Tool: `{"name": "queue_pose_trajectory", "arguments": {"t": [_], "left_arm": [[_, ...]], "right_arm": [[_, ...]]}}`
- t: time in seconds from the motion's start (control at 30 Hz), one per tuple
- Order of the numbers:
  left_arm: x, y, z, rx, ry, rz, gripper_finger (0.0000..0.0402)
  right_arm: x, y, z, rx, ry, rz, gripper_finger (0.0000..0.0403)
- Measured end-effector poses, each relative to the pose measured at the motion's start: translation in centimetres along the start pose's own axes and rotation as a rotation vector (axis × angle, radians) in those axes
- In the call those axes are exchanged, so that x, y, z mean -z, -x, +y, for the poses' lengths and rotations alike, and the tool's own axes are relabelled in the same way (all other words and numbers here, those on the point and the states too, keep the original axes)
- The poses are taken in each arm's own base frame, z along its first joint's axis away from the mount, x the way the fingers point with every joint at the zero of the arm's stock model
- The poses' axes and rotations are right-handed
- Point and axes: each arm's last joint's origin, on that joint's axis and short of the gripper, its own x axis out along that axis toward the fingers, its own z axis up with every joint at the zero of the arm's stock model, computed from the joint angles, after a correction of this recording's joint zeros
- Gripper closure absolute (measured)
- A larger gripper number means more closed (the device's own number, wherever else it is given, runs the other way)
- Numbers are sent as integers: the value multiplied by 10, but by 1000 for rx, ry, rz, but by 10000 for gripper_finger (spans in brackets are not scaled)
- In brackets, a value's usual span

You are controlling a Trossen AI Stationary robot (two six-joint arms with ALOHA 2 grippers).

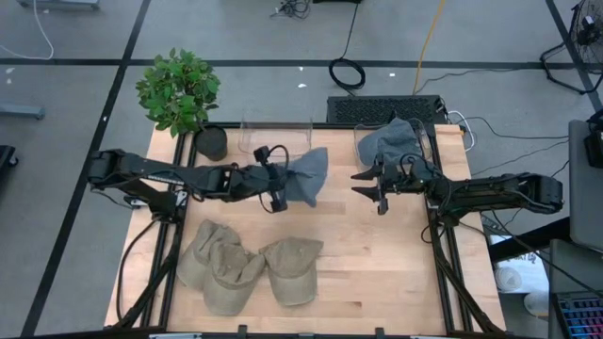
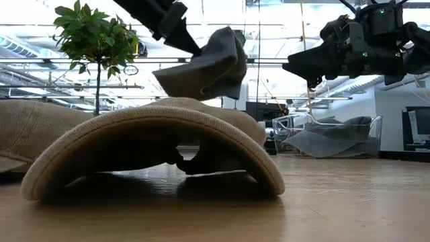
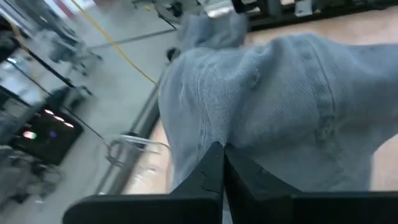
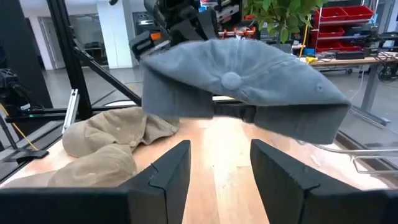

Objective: Pick & Place hat
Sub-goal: Put the blue cap into the right transparent bin

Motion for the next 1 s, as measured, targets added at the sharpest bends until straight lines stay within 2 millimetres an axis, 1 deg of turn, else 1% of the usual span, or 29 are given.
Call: {"name": "queue_pose_trajectory", "arguments": {"t": [0.1,0.2,0.27,0.4,0.5,0.63,0.73,0.87,1.0], "left_arm": [[0,0,0,-27,-21,3,398],[0,0,0,-34,-40,5,399],[-1,0,1,-38,-52,-2,399],[-4,0,2,-68,-88,-31,399],[-8,0,3,-76,-119,-57,398],[-9,0,3,-82,-152,-71,399],[-9,0,3,-82,-156,-71,399],[-9,0,3,-84,-182,-70,398],[-9,0,3,-85,-184,-69,399]], "right_arm": [[0,0,0,14,-43,-3,248],[0,0,-2,76,-113,-8,248],[1,-1,-3,104,-189,-8,248],[5,-4,-5,102,-371,-4,248],[8,-12,-5,74,-468,11,248],[9,-27,-5,48,-480,9,248],[6,-39,-8,26,-518,-49,247],[4,-51,-14,11,-556,-95,227],[1,-62,-18,-47,-611,-119,184]]}}
